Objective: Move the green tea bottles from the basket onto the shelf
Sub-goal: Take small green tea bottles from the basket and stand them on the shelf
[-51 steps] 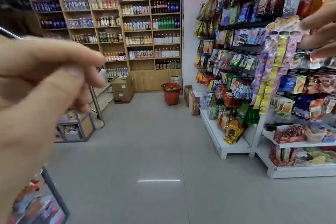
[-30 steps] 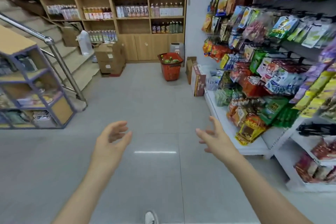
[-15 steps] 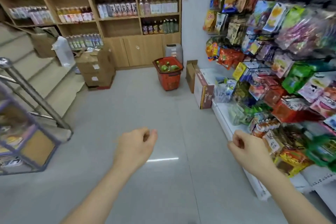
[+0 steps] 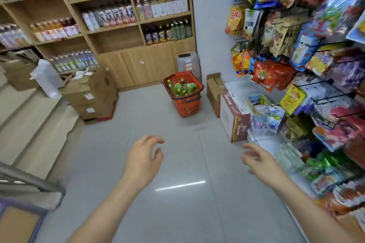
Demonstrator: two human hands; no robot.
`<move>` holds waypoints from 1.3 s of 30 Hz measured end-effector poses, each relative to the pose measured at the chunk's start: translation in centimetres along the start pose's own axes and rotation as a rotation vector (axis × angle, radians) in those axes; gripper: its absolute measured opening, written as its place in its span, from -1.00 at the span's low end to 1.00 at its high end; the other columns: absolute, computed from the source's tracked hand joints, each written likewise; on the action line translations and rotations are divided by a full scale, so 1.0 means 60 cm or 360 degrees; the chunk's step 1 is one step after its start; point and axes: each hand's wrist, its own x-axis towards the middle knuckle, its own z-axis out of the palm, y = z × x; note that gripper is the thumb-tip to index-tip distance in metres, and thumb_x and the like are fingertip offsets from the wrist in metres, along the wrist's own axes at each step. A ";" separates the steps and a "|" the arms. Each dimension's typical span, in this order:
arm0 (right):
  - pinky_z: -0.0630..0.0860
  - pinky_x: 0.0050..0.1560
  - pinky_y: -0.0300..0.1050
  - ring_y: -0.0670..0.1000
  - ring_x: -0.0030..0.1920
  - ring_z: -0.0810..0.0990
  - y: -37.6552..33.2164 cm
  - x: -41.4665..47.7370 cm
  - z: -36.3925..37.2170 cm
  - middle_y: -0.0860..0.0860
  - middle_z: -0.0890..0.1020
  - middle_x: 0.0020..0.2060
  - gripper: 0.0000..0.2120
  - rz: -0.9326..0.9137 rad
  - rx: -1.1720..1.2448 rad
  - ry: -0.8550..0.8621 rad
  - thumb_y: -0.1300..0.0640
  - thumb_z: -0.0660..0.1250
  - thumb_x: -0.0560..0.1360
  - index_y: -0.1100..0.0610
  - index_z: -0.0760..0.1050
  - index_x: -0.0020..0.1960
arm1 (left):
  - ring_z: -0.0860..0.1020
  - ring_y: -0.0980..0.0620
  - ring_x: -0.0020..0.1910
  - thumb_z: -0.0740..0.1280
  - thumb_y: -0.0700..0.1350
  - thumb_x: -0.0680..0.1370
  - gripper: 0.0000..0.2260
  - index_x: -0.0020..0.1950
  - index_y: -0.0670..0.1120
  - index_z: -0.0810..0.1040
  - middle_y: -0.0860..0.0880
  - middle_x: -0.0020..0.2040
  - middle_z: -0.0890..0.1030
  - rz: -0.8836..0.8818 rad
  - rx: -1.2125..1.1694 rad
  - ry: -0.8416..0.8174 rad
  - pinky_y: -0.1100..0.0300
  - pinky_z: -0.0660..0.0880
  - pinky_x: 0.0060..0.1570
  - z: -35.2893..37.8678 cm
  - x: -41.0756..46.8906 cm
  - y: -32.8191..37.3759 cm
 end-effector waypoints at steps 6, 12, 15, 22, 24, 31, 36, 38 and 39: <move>0.54 -0.17 -0.04 0.16 -0.04 0.64 -0.079 0.320 0.076 0.17 0.62 0.07 -0.76 0.0412 0.0953 0.0094 0.15 0.27 0.57 0.13 0.47 0.23 | 0.53 0.07 0.00 0.32 -0.22 0.51 -0.69 0.23 -0.01 0.53 0.07 0.01 0.57 -0.0115 -0.0219 -0.0123 0.09 0.50 0.06 0.070 0.315 -0.115; 0.53 -0.08 -0.02 0.12 0.05 0.61 -0.158 0.638 0.203 0.16 0.61 0.08 -0.74 0.0635 0.1352 0.0195 -0.02 0.27 0.55 0.08 0.45 0.18 | 0.56 0.05 -0.08 0.33 -0.24 0.53 -0.82 0.12 -0.11 0.59 -0.05 -0.01 0.64 -0.0452 -0.0605 -0.0278 0.31 0.38 -0.04 0.174 0.683 -0.259; 0.53 -0.05 -0.01 0.07 0.05 0.59 -0.198 0.776 0.252 0.14 0.57 0.14 -0.89 0.0578 0.0942 0.0313 0.01 0.28 0.56 -0.01 0.49 0.06 | 0.59 0.03 -0.11 0.33 -0.26 0.50 -0.83 -0.09 0.01 0.62 -0.02 -0.13 0.66 -0.0485 -0.0571 -0.0424 0.24 0.45 -0.05 0.218 0.831 -0.307; 0.49 0.18 0.08 0.12 0.19 0.54 -0.238 1.093 0.309 0.15 0.50 0.25 -0.64 0.0657 0.1256 0.0339 -0.05 0.23 0.58 0.05 0.37 0.33 | 0.52 0.01 -0.34 0.25 -0.28 0.46 -0.73 -0.16 0.10 0.58 0.03 -0.32 0.58 -0.0337 -0.0337 -0.0734 0.20 0.44 -0.29 0.328 1.166 -0.385; 0.41 0.32 0.15 0.15 0.31 0.46 -0.236 1.190 0.324 0.15 0.44 0.30 -0.49 0.0715 0.1596 0.0315 -0.12 0.20 0.57 0.06 0.26 0.45 | 0.52 0.05 -0.31 0.25 -0.27 0.46 -0.74 -0.16 0.09 0.57 0.06 -0.31 0.58 -0.0263 -0.0274 -0.0778 0.21 0.44 -0.26 0.374 1.258 -0.406; 0.41 0.25 0.12 0.09 0.44 0.31 -0.203 1.535 0.429 0.09 0.24 0.51 -0.30 0.0911 0.1803 0.0399 -0.24 0.25 0.48 -0.09 0.10 0.54 | 0.57 0.06 -0.03 0.26 -0.30 0.48 -0.74 0.04 -0.04 0.64 0.06 -0.05 0.63 -0.0125 -0.0033 -0.0958 0.28 0.42 -0.02 0.567 1.554 -0.500; 0.38 0.33 0.13 0.11 0.39 0.37 -0.185 1.708 0.515 0.01 0.34 0.44 -0.70 0.1070 0.1563 0.0467 -0.06 0.24 0.57 -0.05 0.35 0.27 | 0.57 0.04 0.10 0.28 -0.26 0.49 -0.74 0.12 -0.04 0.63 0.03 0.11 0.64 -0.0064 0.0048 -0.1180 0.23 0.47 0.13 0.679 1.709 -0.585; 0.42 0.25 0.10 0.13 0.35 0.41 -0.170 1.773 0.551 0.04 0.36 0.42 -0.59 0.1107 0.1468 0.0550 -0.04 0.26 0.57 0.01 0.31 0.38 | 0.58 0.03 0.12 0.29 -0.25 0.49 -0.73 0.12 -0.03 0.62 0.02 0.13 0.64 -0.0008 0.0057 -0.1263 0.16 0.48 0.17 0.731 1.762 -0.624; 0.44 0.20 0.07 0.12 0.32 0.43 -0.163 1.805 0.568 0.04 0.37 0.41 -0.55 0.1121 0.1423 0.0594 -0.03 0.27 0.57 0.02 0.29 0.41 | 0.58 0.03 0.12 0.29 -0.24 0.49 -0.73 0.13 -0.04 0.62 0.03 0.13 0.64 0.0025 0.0066 -0.1306 0.17 0.49 0.16 0.761 1.787 -0.645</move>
